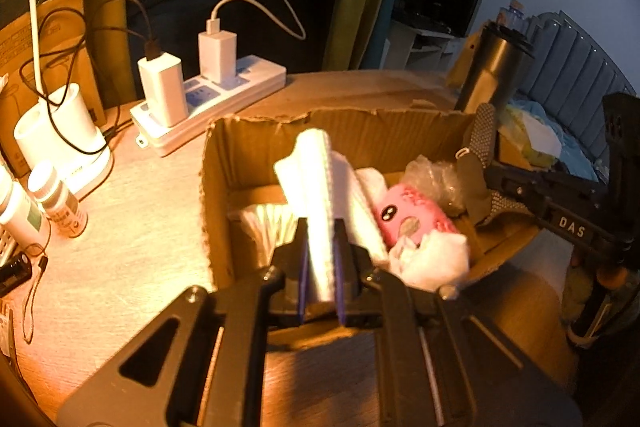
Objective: Organize soft objects
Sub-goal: 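Open both tools to release the gloves and cloth into the box, then withdraw both tools from the box toward the brown fuzzy sponge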
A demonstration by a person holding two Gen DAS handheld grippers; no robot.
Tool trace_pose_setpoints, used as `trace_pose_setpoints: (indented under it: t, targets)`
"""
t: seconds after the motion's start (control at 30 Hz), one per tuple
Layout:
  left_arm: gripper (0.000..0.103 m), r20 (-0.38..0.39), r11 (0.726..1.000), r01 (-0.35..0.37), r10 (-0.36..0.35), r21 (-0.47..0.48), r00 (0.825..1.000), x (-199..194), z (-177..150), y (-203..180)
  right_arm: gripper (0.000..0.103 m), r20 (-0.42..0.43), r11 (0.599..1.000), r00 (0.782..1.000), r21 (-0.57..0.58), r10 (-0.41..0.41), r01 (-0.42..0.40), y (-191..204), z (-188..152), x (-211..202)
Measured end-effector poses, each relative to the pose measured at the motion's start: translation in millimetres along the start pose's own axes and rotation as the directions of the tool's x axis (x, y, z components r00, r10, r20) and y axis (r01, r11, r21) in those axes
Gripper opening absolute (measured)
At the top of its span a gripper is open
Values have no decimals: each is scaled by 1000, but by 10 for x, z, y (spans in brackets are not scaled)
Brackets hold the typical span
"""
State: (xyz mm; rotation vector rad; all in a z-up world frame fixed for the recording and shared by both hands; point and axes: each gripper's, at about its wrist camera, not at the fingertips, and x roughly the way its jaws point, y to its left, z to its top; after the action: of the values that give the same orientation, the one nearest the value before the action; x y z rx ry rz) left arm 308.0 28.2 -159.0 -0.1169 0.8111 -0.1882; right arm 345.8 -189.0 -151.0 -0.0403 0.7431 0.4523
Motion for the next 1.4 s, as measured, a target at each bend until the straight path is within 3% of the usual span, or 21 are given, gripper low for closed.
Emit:
trace_pose_setpoints:
  t: [0.2,0.4,0.63,0.67,0.7,0.77,0.83,1.4]
  targets:
    - [14,-9,1000,-14,14,3,1000,16,10,-12,17,-9,1000,1000,-3,-6,6,26,8,28]
    - [25,-28,1000,-26,26,6,999,26,34,-39,33,-16,1000,1000,-28,-3,3,79,-9,30]
    - [30,-29,999,-47,47,-11,998,-74,36,-12,55,-25,999,1000,-35,19,-20,124,-19,-20]
    - [34,-27,999,-48,47,-13,999,-92,36,-9,55,-25,999,1000,-37,17,-18,133,-19,-30]
    - [47,-25,999,-49,48,-12,999,-109,29,-16,56,-26,999,1000,-40,13,-14,142,-22,-42]
    - [55,-20,999,-51,51,-12,998,-147,13,-29,57,-26,999,1000,-40,7,-8,152,-28,-72]
    - [56,-12,1000,-22,22,-17,1000,-201,-3,-49,57,-23,999,1000,-38,3,-4,159,-29,-110]
    - [60,52,1000,-19,20,-11,998,-653,-131,-201,58,22,999,999,-43,-25,26,300,-93,-554]
